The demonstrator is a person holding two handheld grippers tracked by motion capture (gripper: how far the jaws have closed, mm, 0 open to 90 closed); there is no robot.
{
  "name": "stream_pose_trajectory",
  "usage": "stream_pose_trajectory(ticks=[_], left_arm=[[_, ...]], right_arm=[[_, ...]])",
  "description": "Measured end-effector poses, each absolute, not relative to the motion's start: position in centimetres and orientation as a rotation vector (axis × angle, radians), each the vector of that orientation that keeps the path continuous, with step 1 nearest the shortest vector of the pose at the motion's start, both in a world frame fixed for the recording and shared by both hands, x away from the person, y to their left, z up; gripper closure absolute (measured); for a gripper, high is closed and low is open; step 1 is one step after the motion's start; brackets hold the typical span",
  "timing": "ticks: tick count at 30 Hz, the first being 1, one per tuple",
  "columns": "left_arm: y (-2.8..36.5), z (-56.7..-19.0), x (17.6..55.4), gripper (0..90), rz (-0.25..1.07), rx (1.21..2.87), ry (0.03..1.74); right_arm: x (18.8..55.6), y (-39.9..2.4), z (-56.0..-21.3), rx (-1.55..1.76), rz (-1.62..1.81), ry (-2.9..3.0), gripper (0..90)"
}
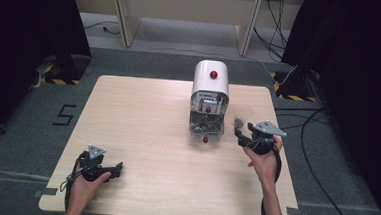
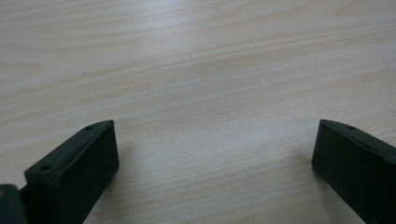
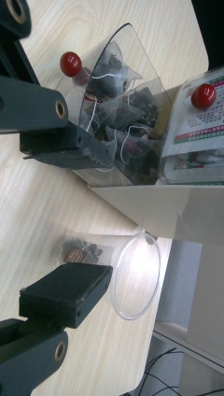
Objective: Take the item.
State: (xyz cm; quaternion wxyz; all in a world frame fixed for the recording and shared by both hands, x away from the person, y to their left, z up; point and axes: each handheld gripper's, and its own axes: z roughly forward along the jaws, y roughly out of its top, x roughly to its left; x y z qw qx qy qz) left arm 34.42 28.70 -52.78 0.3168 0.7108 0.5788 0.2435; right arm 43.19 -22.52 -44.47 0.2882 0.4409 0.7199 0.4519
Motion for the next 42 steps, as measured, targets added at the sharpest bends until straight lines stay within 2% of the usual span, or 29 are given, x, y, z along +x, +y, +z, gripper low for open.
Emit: stream_pose_trajectory(ticks=[26,42], left_arm=[[28.7,-52.8,34.4,0.0,0.641,1.871,1.524],[28.7,-52.8,34.4,0.0,0.641,1.871,1.524]], right_arm=[[40.6,-21.9,-45.7,1.170,1.191,1.981,37.6],[39.6,-21.7,-46.2,1.194,1.165,2.017,29.4]])
